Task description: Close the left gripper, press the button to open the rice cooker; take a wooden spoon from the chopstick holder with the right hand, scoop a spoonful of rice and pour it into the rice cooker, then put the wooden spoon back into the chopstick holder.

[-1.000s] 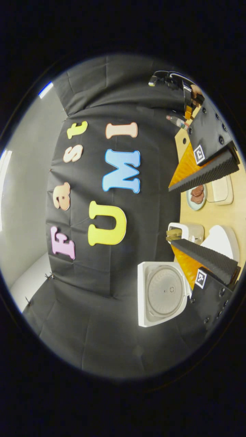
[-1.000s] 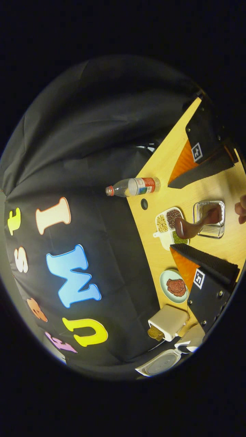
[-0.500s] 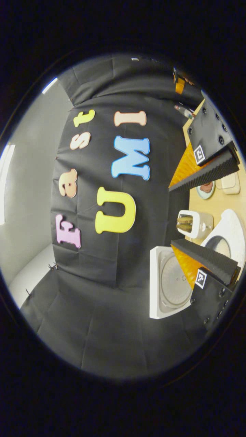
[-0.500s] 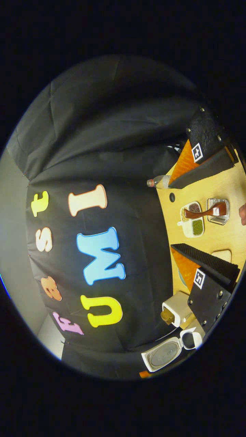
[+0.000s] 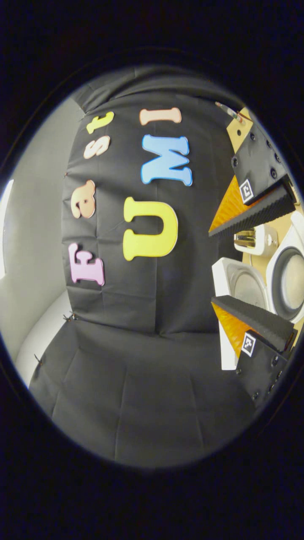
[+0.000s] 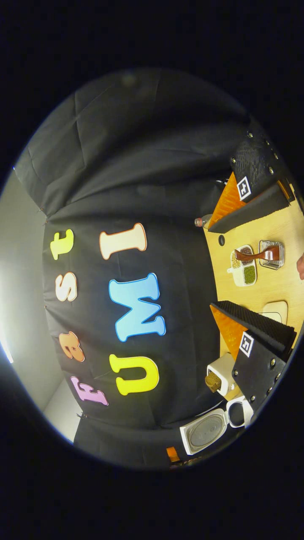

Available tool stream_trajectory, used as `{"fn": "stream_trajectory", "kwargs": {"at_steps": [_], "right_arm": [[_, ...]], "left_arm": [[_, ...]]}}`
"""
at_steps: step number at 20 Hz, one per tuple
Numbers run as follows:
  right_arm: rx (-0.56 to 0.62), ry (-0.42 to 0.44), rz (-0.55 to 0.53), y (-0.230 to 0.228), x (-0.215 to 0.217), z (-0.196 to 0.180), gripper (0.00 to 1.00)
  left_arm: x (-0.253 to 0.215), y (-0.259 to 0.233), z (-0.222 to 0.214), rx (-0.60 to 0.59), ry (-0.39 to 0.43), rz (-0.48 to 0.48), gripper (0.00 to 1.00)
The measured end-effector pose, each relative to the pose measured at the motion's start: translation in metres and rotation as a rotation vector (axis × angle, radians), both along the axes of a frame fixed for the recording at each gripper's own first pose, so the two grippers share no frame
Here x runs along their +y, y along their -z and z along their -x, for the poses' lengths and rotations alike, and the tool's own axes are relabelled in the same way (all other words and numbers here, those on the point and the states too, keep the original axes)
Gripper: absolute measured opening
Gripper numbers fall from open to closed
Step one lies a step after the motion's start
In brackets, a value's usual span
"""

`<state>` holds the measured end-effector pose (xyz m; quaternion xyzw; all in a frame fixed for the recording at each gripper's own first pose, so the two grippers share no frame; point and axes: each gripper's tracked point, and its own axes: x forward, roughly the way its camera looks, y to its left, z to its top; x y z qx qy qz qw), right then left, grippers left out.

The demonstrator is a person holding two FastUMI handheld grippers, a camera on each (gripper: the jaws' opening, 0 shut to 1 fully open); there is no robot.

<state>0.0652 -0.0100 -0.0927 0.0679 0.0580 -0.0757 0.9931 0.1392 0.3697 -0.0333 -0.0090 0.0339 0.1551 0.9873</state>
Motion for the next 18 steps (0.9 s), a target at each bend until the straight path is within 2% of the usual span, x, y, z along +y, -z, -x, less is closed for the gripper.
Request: {"fn": "stream_trajectory", "kwargs": {"at_steps": [2,5,9,10,11,15,16,18], "right_arm": [[0.011,0.016,-0.001,0.002,-0.001,0.0,0.97],[0.024,0.033,-0.003,0.006,-0.004,0.001,0.97],[0.038,0.042,-0.002,0.008,-0.006,-0.006,0.97],[0.043,0.046,-0.003,0.009,-0.008,-0.008,0.97],[0.052,0.053,-0.001,0.011,-0.01,-0.009,0.97],[0.068,0.058,-0.033,0.014,-0.016,-0.017,0.97],[0.073,0.059,-0.04,0.014,-0.018,-0.019,0.97],[0.069,0.057,-0.051,0.013,-0.019,-0.026,0.97]], "left_arm": [[0.028,-0.004,-0.02,-0.001,-0.045,0.015,0.92],[0.064,0.003,-0.041,0.021,-0.107,0.034,0.98],[0.108,0.031,-0.069,0.078,-0.178,0.093,0.98],[0.115,0.038,-0.075,0.09,-0.193,0.103,0.99],[0.122,0.045,-0.08,0.105,-0.211,0.105,0.92],[0.147,0.071,-0.094,0.166,-0.275,0.084,0.93],[0.146,0.072,-0.097,0.172,-0.281,0.071,0.99],[0.143,0.074,-0.094,0.184,-0.298,0.063,0.93]]}}
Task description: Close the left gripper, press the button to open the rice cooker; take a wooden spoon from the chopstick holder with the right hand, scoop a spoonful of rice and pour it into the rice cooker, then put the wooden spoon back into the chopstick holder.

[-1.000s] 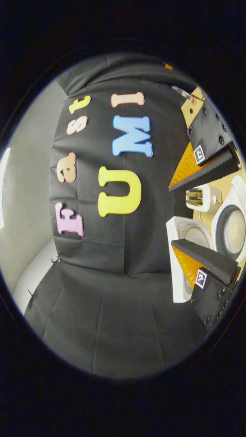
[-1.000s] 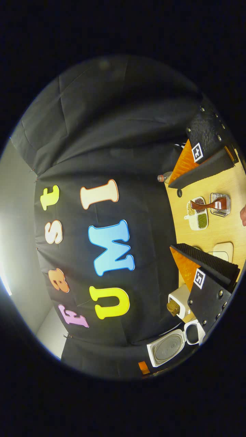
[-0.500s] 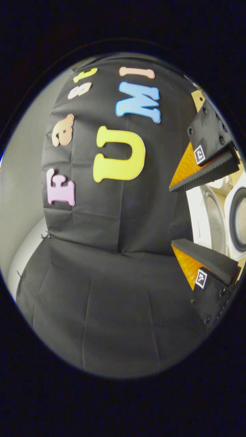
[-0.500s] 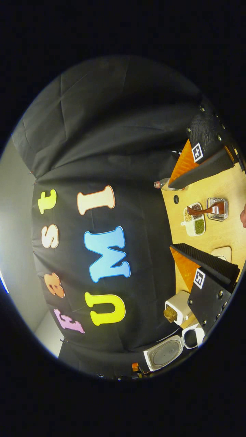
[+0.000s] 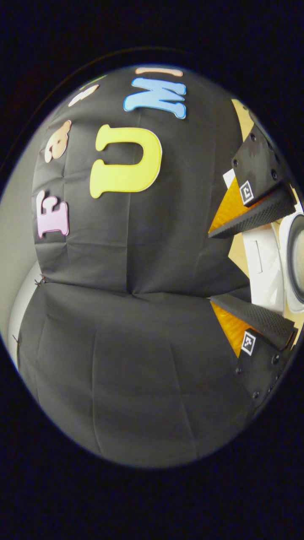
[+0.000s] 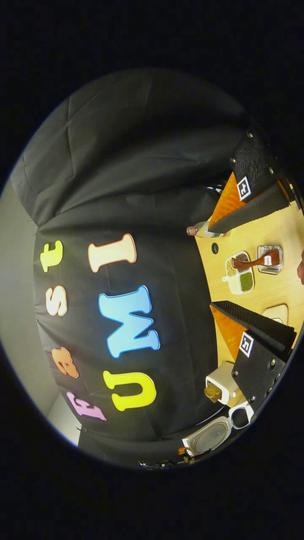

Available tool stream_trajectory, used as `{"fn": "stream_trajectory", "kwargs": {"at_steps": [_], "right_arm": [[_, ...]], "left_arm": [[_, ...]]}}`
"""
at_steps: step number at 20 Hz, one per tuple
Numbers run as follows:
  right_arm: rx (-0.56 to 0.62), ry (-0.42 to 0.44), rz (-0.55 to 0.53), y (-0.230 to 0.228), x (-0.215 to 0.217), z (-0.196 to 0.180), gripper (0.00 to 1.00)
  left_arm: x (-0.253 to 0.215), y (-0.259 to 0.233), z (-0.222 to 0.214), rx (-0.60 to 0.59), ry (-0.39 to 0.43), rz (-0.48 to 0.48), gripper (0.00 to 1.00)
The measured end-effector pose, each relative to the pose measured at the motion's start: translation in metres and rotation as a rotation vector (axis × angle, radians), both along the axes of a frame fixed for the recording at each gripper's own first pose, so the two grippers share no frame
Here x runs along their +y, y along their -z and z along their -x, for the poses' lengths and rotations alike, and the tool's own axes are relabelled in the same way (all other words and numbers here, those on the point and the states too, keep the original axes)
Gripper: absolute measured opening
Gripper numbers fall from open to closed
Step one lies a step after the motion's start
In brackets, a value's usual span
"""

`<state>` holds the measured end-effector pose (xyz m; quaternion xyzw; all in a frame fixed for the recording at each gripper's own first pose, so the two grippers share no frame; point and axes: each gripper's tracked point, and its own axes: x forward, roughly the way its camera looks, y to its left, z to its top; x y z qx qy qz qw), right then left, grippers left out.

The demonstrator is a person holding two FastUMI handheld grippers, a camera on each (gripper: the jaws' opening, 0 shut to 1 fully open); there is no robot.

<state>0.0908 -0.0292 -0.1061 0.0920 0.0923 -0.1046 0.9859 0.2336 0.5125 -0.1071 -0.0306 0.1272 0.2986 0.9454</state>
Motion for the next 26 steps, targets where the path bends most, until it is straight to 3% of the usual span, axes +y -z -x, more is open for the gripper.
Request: {"fn": "stream_trajectory", "kwargs": {"at_steps": [1,2,9,10,12,14,18,24,25,26], "right_arm": [[0.002,-0.005,-0.003,0.001,0.001,-0.003,0.97],[0.005,-0.011,-0.001,0.002,0.003,-0.005,0.97],[-0.004,-0.084,-0.012,-0.005,0.019,-0.014,0.97],[-0.005,-0.09,-0.017,-0.006,0.019,-0.014,0.97],[-0.01,-0.1,-0.025,-0.006,0.019,-0.013,0.98],[-0.001,-0.11,-0.025,-0.006,0.019,-0.013,0.97],[-0.003,-0.122,-0.019,-0.01,0.019,-0.01,0.97],[-0.005,-0.131,-0.01,-0.013,0.018,0.0,0.97],[-0.005,-0.128,-0.008,-0.013,0.016,0.001,0.97],[-0.005,-0.126,-0.006,-0.013,0.015,0.003,0.97]], "left_arm": [[-0.001,0.0,0.0,0.001,-0.005,0.002,0.9],[-0.002,-0.002,0.002,-0.004,-0.008,0.004,0.96],[-0.059,0.009,0.048,-0.054,-0.007,-0.048,0.96],[-0.067,0.012,0.056,-0.057,-0.01,-0.045,0.89],[-0.082,0.02,0.069,-0.063,-0.012,-0.05,0.93],[-0.096,0.03,0.079,-0.05,-0.014,-0.06,0.9],[-0.12,0.051,0.1,-0.032,-0.003,-0.047,0.97],[-0.144,0.083,0.121,0.007,0.005,-0.01,0.97],[-0.147,0.089,0.124,0.013,0.005,-0.006,0.9],[-0.149,0.095,0.127,0.019,0.005,0.002,0.94]]}}
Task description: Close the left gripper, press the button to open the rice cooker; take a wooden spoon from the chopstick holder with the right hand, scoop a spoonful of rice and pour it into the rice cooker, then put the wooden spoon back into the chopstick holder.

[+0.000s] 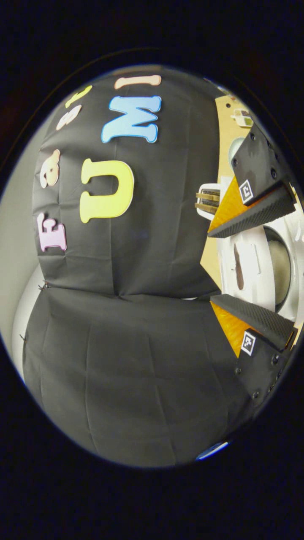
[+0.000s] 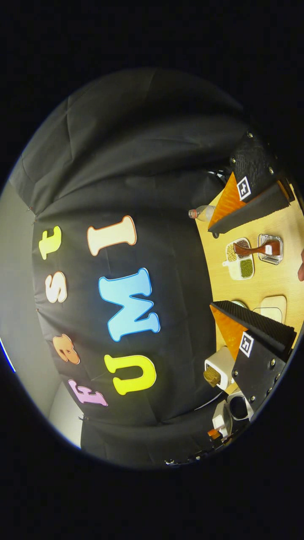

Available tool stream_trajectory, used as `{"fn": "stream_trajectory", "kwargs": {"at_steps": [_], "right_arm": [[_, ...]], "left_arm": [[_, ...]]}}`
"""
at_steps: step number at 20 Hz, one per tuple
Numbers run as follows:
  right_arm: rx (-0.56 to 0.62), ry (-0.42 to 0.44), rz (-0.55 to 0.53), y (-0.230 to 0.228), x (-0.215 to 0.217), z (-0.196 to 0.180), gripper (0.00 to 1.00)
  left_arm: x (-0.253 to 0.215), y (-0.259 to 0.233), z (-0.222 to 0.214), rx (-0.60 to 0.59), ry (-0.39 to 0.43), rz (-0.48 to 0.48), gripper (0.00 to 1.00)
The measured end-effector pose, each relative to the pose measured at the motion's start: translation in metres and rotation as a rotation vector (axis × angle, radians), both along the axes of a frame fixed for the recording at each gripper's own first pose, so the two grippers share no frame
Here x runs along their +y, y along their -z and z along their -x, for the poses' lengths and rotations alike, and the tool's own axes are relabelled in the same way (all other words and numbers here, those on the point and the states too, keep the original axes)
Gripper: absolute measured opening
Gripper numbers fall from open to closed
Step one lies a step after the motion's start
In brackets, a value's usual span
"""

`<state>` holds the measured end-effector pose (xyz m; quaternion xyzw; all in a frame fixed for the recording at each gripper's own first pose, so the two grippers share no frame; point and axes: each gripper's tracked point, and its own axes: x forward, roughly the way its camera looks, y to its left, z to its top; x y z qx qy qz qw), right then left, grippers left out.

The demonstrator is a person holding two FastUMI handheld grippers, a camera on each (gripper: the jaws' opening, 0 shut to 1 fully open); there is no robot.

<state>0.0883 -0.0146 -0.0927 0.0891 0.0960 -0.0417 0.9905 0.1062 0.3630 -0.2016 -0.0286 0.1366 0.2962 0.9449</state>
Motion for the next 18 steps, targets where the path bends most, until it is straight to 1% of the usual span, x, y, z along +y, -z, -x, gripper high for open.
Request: {"fn": "stream_trajectory", "kwargs": {"at_steps": [1,2,4,8,11,13,14,16,17,18], "right_arm": [[0.001,0.001,0.002,-0.001,-0.002,0.001,0.97],[0.003,0.002,0.001,0.0,-0.003,0.002,0.97],[0.011,0.002,-0.006,0.002,-0.003,0.004,0.97],[0.009,-0.009,-0.011,0.001,0.001,0.008,0.97],[0.012,-0.02,0.003,0.002,0.005,0.011,0.97],[0.016,-0.021,0.002,0.003,0.007,0.013,0.97],[0.018,-0.02,0.001,0.005,0.007,0.014,0.97],[0.026,-0.013,0.002,0.007,0.004,0.016,0.97],[0.028,-0.007,-0.002,0.01,0.003,0.018,0.97],[0.031,0.001,-0.008,0.011,0.001,0.019,0.97]], "left_arm": [[-0.004,0.007,0.004,0.006,-0.002,0.011,0.97],[-0.008,0.015,0.009,0.014,-0.004,0.027,0.94],[-0.014,0.029,0.014,0.032,-0.006,0.057,0.9],[-0.023,0.055,0.029,0.076,-0.012,0.084,0.9],[-0.021,0.07,0.026,0.124,-0.019,0.091,0.91],[-0.023,0.088,0.027,0.17,-0.034,0.131,0.91],[-0.023,0.097,0.028,0.192,-0.041,0.153,0.94],[-0.022,0.121,0.035,0.248,-0.061,0.215,0.94],[-0.017,0.115,0.035,0.227,-0.07,0.183,0.95],[-0.012,0.115,0.041,0.223,-0.074,0.194,0.95]]}}
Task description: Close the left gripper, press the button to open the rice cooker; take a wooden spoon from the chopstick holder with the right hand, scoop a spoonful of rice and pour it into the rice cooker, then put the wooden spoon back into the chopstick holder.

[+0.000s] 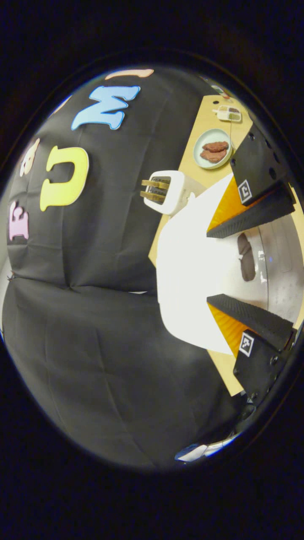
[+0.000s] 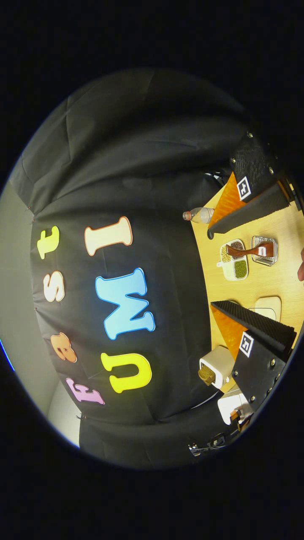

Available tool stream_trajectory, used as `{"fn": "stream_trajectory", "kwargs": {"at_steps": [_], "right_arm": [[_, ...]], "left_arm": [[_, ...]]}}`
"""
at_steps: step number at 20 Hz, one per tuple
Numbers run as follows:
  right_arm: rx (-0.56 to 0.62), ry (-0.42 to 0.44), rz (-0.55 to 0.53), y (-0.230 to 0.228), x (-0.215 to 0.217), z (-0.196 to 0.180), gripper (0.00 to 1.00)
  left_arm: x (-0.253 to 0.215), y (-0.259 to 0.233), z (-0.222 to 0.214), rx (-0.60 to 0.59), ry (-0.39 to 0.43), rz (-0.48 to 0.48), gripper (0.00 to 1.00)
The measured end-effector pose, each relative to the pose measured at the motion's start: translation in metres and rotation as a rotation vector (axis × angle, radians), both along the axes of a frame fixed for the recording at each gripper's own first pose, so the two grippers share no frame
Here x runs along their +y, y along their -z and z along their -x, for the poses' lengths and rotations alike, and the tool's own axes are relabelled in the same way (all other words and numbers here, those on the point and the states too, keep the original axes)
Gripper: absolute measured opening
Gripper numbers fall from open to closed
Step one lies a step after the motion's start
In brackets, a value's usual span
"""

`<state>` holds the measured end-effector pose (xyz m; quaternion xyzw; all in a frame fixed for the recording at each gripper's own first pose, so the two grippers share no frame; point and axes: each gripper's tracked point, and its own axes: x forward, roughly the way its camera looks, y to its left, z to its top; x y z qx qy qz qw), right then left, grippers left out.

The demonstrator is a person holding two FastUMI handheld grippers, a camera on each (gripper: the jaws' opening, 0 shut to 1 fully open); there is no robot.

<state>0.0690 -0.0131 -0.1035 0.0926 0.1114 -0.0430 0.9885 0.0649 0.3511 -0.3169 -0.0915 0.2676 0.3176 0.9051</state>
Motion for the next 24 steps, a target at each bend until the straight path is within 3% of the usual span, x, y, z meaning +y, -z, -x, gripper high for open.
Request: {"fn": "stream_trajectory", "kwargs": {"at_steps": [2,6,7,10,11,14,16,18,20,24], "right_arm": [[0.001,0.014,-0.01,0.001,-0.001,0.001,0.97],[-0.021,0.036,0.003,-0.007,-0.002,0.007,0.97],[-0.039,0.041,0.003,-0.011,-0.002,0.008,0.97],[-0.075,0.039,-0.002,-0.024,0.007,0.012,0.97],[-0.082,0.04,0.002,-0.025,0.01,0.014,0.97],[-0.102,0.037,-0.004,-0.033,0.022,0.02,0.97],[-0.11,0.036,0.012,-0.035,0.026,0.025,0.97],[-0.096,0.029,0.022,-0.031,0.03,0.028,0.97],[-0.084,0.029,0.027,-0.029,0.031,0.028,0.97],[-0.071,0.008,0.028,-0.025,0.038,0.029,0.97]], "left_arm": [[0.001,-0.004,0.004,-0.003,-0.006,0.007,0.98],[0.007,-0.021,-0.005,-0.034,0.025,-0.002,0.95],[0.01,-0.034,-0.01,-0.067,0.032,-0.019,0.92],[0.022,-0.083,-0.026,-0.152,0.097,-0.146,0.98],[0.021,-0.092,-0.033,-0.175,0.113,-0.145,0.96],[0.007,-0.052,-0.032,-0.068,0.153,0.047,0.99],[0.006,-0.039,-0.024,-0.056,0.17,0.054,0.92],[-0.001,-0.02,-0.016,-0.03,0.19,0.02,0.99],[-0.01,0.0,-0.003,0.019,0.177,0.05,0.99],[-0.006,-0.005,-0.006,0.001,0.185,0.002,0.94]]}}
